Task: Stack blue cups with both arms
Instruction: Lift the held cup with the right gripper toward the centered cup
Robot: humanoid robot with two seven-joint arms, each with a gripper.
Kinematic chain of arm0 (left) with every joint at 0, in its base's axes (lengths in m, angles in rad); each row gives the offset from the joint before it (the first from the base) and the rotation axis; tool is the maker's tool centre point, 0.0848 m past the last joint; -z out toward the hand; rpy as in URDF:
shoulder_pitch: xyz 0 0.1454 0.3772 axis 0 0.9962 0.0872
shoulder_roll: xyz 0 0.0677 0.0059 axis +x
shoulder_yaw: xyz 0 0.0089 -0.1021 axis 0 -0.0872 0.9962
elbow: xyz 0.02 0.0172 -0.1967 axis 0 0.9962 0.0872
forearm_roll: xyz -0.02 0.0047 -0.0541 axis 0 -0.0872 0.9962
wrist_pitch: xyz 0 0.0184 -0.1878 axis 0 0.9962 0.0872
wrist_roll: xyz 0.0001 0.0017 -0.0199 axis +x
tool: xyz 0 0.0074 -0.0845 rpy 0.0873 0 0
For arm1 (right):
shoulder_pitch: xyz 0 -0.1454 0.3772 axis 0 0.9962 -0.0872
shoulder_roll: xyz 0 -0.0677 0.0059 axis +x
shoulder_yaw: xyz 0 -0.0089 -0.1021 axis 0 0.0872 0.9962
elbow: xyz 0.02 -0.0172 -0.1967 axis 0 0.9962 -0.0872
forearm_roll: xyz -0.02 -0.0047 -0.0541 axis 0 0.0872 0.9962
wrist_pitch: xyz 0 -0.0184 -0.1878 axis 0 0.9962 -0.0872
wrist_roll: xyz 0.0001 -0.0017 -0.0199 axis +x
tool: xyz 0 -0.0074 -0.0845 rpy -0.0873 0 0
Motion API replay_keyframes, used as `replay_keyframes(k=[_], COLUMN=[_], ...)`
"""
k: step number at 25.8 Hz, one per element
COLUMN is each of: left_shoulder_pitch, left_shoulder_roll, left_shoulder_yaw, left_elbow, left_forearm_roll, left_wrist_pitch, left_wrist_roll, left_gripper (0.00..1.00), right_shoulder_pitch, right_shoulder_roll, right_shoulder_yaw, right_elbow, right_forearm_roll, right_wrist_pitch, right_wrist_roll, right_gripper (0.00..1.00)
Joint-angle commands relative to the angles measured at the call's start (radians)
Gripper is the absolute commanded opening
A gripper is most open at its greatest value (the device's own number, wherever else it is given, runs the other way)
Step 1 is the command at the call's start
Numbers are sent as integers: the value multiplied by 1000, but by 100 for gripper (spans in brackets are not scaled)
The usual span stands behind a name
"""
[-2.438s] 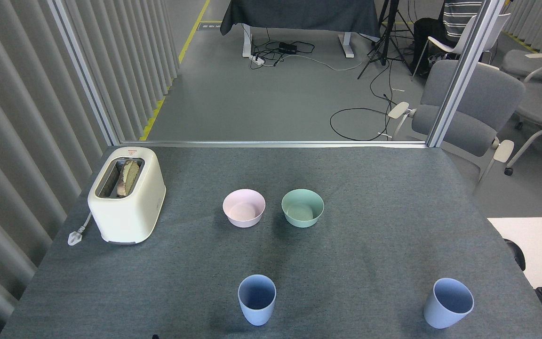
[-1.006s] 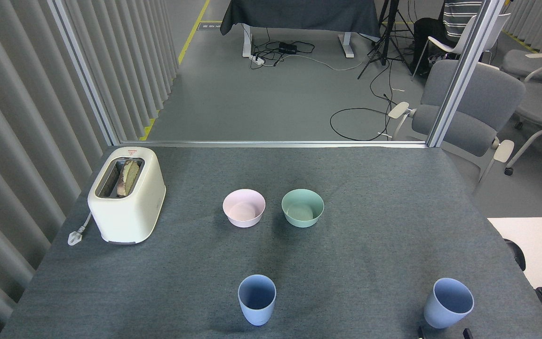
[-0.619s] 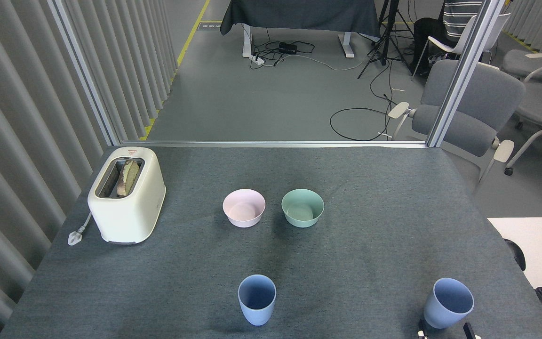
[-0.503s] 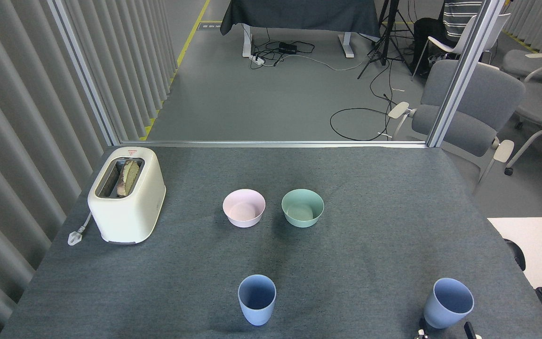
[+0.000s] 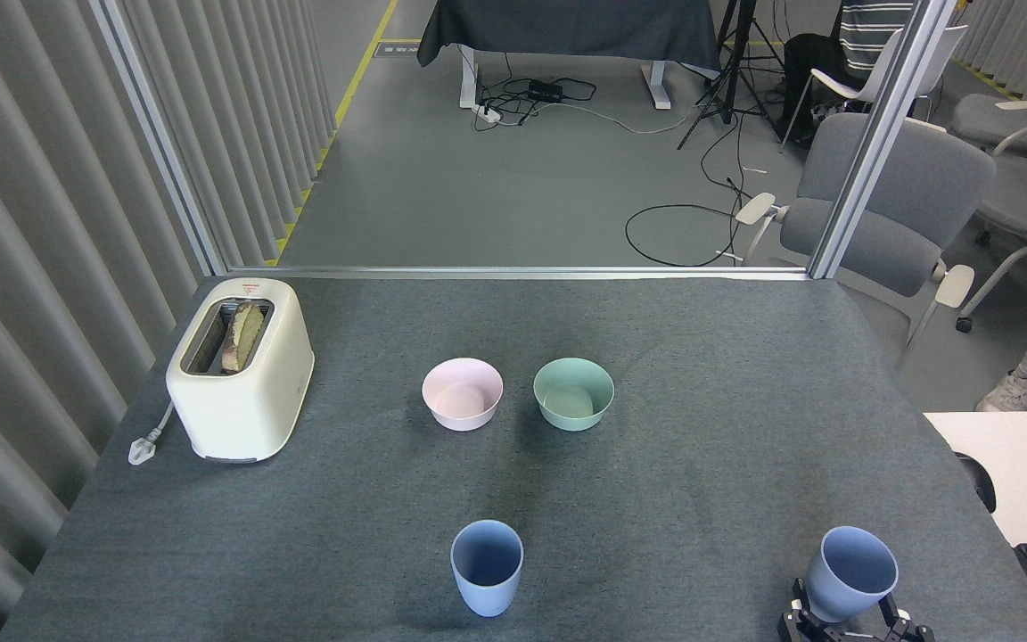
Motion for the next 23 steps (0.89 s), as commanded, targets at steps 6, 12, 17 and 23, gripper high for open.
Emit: replay_keyframes(k=[6, 12, 17, 23], left_shoulder_pitch=[1, 1, -1, -1], left_shoulder_roll=[0, 0, -2, -9], left_shoulder_yaw=[-1, -1, -1, -1], left_elbow=[-1, -1, -1, -1], left_forearm_roll=[0, -1, -1, 0], left_wrist_pitch=[0, 0, 0, 0], left_wrist_roll=[0, 0, 0, 0], left_gripper=[100, 100, 100, 100], right_shoulder_pitch=[3, 6, -21, -228], right_shoulder_roll=[2, 5, 13, 76], right_shoulder_yaw=[6, 6, 20, 313], right_elbow=[8, -40, -149, -152], right_forearm_roll=[5, 0, 8, 41], right_wrist_pitch=[6, 3, 6, 107], right_wrist_roll=[-1, -3, 74, 244], right_gripper=[67, 57, 56, 57])
